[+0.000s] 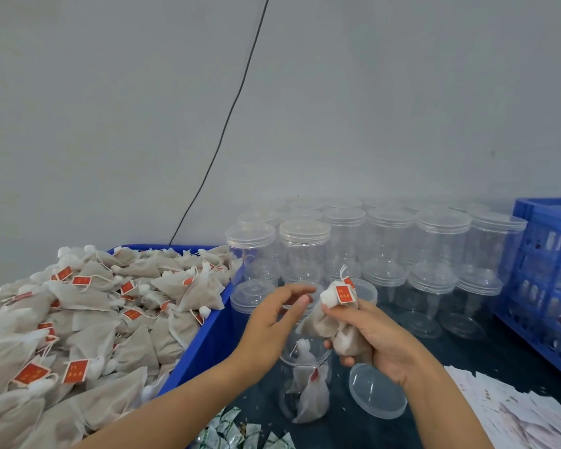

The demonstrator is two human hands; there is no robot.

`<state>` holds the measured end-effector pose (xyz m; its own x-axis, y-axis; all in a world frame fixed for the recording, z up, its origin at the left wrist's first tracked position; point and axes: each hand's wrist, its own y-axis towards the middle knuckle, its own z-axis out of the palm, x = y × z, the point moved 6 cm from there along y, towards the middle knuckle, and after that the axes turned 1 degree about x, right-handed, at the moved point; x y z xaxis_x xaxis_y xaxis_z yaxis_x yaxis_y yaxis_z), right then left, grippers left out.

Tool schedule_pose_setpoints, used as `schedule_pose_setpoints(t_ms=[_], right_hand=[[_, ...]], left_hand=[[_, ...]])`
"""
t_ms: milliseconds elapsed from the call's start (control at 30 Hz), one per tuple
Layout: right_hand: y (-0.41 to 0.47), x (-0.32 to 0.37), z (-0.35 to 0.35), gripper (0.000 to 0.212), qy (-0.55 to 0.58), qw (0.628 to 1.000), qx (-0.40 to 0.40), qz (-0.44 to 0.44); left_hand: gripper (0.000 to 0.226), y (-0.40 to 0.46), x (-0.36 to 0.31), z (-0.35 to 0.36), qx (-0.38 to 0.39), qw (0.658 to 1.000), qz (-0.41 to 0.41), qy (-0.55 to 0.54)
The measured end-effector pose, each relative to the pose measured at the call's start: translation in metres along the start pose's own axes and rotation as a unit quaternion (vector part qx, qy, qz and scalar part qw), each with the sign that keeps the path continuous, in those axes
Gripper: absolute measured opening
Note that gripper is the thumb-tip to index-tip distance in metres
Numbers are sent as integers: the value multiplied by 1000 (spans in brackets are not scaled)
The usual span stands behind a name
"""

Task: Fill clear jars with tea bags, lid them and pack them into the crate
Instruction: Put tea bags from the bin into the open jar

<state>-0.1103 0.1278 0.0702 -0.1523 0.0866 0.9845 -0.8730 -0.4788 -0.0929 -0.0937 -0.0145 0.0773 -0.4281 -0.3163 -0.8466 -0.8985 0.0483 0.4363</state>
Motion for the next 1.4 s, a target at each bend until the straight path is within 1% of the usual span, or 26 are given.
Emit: schedule_pose_setpoints(t_ms=[67,133,200,267,333,400,433,533,633,767,833,867,933,967,1000,1033,1100,1167,1233,1267,1300,1367,1400], right_hand=[[0,-2,5,26,-19,1000,20,2],[0,-3,8,23,-36,999,38,1],[-1,-3,9,21,-43,997,57,0],[0,-3,9,24,-48,997,57,1],[2,-3,7,24,-30,999,35,6],[3,-2,3,18,-16,1000,10,1],[4,-1,1,15,-18,1000,-2,-5],[5,-1,-5,14,-22,999,-36,-15],[7,-3,-10,17,-31,997,-63,-23],[7,1,-23,22,-88,985,-140,-58],[4,5,-29,22,-97,978,-168,-72],[4,6,-32,21,-87,978,-173,-76],[2,8,-34,20,-64,979,-174,-81],[1,9,-34,20,-59,980,-174,-81],[1,9,-34,20,-58,979,-175,-82],[1,10,-33,20,-58,979,-175,-82],[0,10,-31,20,-55,980,-170,-83],[-1,10,-28,20,-49,982,-162,-81],[-2,11,-25,19,-47,983,-155,-82],[-2,12,-24,20,-44,984,-151,-84],[-2,12,-24,20,-42,985,-147,-85],[-1,12,-23,20,-62,985,-139,-76],[-1,11,-22,21,-90,985,-132,-68]], left_hand=[[29,-1,3,7,42,999,-20,-29],[31,-1,5,12,61,997,-31,-43],[35,-1,6,12,59,996,-41,-58],[34,0,8,8,39,997,-43,-57],[23,1,8,2,4,999,-35,-42],[9,1,9,-3,-28,999,-30,-14],[7,1,9,-5,-36,999,-31,-1],[9,1,7,-5,-40,999,-33,10],[10,0,9,-8,-68,997,-40,17],[13,0,13,-18,-112,991,-62,37],[13,-1,17,-23,-119,988,-80,55],[12,0,19,-23,-107,988,-93,64],[25,0,21,-19,-52,988,-114,94],[32,1,20,-17,-22,986,-105,126],[35,2,16,-15,8,982,-79,171],[33,2,10,-11,38,974,-40,222],[26,0,3,-5,88,943,24,320],[34,-2,2,1,118,915,49,383],[43,-4,4,7,138,901,63,406],[44,-5,4,9,135,907,66,394],[42,-5,3,8,115,923,64,362],[36,-4,0,-1,38,966,51,250],[35,-3,0,-5,6,980,43,192]])
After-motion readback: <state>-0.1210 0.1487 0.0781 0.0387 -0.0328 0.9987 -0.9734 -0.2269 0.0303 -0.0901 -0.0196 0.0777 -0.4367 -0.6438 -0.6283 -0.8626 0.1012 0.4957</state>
